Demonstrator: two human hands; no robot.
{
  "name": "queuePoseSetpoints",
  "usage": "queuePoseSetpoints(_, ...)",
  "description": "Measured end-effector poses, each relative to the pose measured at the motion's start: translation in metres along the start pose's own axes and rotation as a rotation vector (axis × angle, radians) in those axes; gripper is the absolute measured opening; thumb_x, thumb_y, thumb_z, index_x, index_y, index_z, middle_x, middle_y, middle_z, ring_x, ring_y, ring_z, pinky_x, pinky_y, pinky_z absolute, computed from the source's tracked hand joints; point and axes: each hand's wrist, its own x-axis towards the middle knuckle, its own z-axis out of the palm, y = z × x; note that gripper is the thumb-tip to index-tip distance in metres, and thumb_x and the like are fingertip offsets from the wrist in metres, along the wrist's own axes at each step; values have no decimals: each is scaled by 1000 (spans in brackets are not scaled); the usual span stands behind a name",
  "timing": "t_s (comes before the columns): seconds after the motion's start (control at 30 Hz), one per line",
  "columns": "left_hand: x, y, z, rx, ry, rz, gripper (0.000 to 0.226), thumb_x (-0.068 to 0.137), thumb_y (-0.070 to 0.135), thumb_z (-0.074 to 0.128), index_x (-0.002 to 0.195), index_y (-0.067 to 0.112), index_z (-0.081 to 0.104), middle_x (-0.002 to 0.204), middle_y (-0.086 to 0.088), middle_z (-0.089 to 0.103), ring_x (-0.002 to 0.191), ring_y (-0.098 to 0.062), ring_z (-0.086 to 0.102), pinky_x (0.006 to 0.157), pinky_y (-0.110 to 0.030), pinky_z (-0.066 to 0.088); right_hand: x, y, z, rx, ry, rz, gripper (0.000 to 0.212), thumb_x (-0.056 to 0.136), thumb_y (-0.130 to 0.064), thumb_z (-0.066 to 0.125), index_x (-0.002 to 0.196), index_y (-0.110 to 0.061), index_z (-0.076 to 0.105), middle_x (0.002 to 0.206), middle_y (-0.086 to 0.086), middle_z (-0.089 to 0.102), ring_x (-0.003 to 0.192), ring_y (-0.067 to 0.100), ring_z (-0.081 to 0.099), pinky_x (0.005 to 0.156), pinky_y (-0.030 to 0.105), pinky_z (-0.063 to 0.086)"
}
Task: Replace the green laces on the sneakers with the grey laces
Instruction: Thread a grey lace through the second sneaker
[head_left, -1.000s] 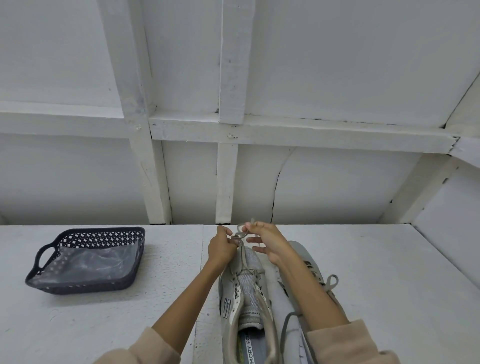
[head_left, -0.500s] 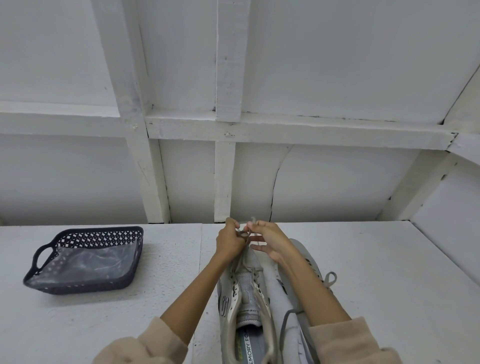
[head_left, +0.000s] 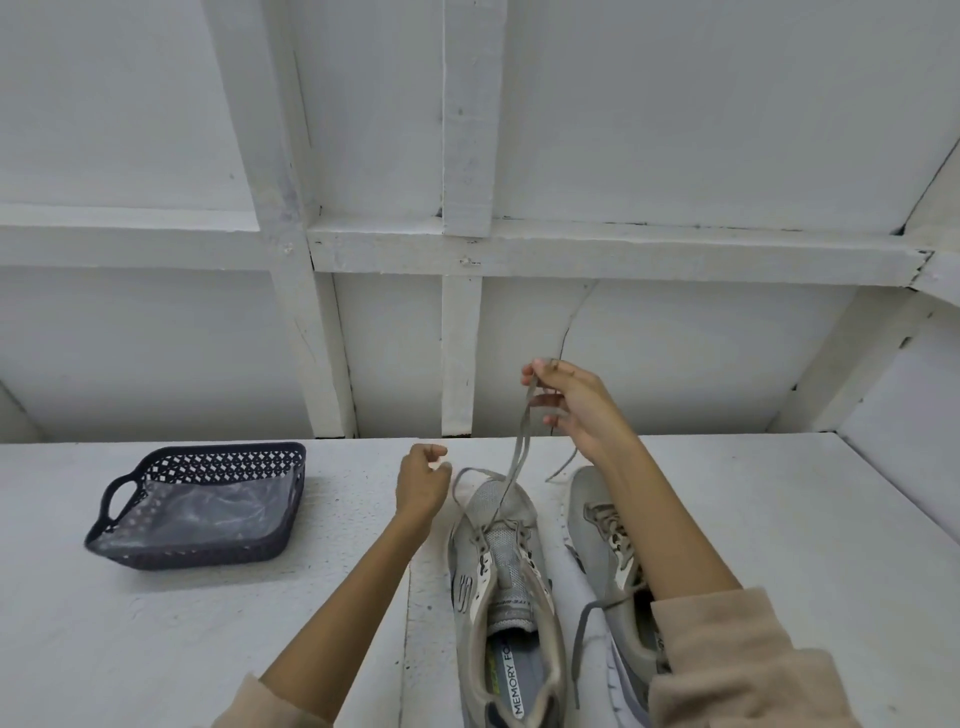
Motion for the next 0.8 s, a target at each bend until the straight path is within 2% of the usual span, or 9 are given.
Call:
queuePoseSetpoints(0.07,-8,6,1,-1,11,136,25,96,17,56,121,15,56,132,-4,52,122,-18,48,101,-29,41,-1,-10,6,3,-51,-31,14,94,-26,61,90,-15,69,89,0,67,63,11,54,54,23,35)
queuePoseSetpoints(0.13,-22,24,4,-138,-186,237,33,97,26,56,128,14,54,127,2,57,120,-12,52,93,-15,42,-2,-21,14,30,-125,-57,15,95,-24,60,90,-11,68,88,3,68,59,12,52,51,22,35)
queuePoseSetpoints(0.17,-29,33,7,-209,-335,239,37,97,30,53,130,12,53,123,1,62,117,-12,57,91,-13,45,-2,-26,18,25,-160,-69,15,95,-22,59,90,-9,66,86,5,68,57,12,52,49,21,35)
queuePoseSetpoints(0.23,-39,37,12,-321,-572,218,40,100,34,44,127,6,54,113,-8,70,109,-21,65,95,-23,50,-3,-36,26,-31,-197,-94,16,96,-19,58,89,-5,65,81,7,70,53,12,51,46,19,36)
queuePoseSetpoints(0.27,-41,33,14,-361,-628,207,42,101,35,41,124,4,56,109,-12,71,105,-25,67,95,-26,51,-4,-41,29,-59,-203,-106,16,96,-17,58,89,-4,65,78,7,70,51,12,50,44,19,36)
queuePoseSetpoints(0.37,-48,9,22,-336,-619,252,28,95,26,58,109,2,62,99,-18,71,90,-28,69,82,-30,55,-5,-52,34,-112,-192,-141,17,95,-13,59,85,-2,66,71,9,69,48,12,48,41,18,34)
queuePoseSetpoints(0.47,-51,-9,29,-190,-523,393,18,83,14,74,95,5,65,86,-12,71,78,-20,69,74,-29,55,-7,-62,36,-149,-200,-144,16,94,-10,60,86,2,67,70,11,69,47,11,46,41,17,34)
queuePoseSetpoints(0.63,-49,-10,29,-132,-483,472,22,75,10,79,88,5,63,81,-6,72,79,-21,71,76,-32,57,-14,-72,36,-115,-259,-154,15,92,-8,61,81,0,68,70,12,68,43,8,40,39,15,29)
queuePoseSetpoints(0.8,-50,-12,31,-51,-482,535,27,74,8,79,88,12,57,82,-2,73,80,-15,71,80,-30,57,-12,-79,25,82,-256,-134,16,91,-9,58,78,-5,65,63,5,63,43,6,37,40,16,20)
